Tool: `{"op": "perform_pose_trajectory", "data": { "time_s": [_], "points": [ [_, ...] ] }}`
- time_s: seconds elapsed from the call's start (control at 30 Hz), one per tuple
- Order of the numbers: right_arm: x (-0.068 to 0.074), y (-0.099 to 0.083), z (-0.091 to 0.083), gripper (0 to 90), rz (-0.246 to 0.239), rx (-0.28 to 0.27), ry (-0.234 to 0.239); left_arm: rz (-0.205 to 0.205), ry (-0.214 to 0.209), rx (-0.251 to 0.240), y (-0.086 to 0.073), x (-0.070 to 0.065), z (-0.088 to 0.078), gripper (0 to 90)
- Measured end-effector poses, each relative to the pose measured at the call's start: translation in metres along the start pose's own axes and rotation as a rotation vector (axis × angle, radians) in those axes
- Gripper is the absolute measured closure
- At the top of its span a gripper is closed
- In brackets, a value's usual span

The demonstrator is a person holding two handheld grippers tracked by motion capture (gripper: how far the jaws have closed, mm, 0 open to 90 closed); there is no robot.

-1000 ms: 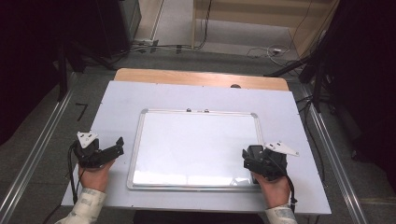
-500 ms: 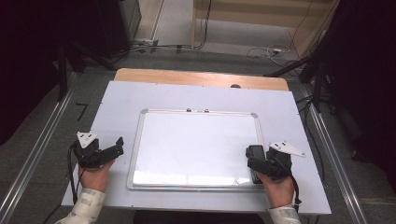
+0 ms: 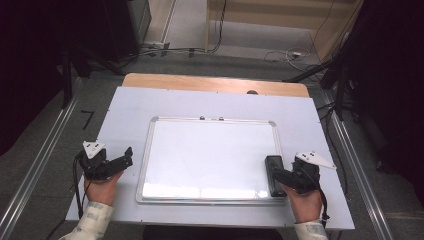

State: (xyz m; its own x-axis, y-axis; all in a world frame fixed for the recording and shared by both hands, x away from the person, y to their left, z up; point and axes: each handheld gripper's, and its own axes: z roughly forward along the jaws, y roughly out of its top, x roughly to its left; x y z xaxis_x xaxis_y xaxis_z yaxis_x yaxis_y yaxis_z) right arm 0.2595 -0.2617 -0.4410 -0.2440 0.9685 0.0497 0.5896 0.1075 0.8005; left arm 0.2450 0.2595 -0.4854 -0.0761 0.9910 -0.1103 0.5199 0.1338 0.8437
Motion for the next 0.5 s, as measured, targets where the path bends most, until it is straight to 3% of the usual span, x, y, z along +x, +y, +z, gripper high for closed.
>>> {"op": "perform_pose_trajectory", "data": {
  "time_s": [0.5],
  "points": [
    [-0.019,-0.002,-0.008,12.4,0.011,-0.014,-0.018,0.001,0.003,0.001,0.000,0.000,0.001,3.0]
  ]
}}
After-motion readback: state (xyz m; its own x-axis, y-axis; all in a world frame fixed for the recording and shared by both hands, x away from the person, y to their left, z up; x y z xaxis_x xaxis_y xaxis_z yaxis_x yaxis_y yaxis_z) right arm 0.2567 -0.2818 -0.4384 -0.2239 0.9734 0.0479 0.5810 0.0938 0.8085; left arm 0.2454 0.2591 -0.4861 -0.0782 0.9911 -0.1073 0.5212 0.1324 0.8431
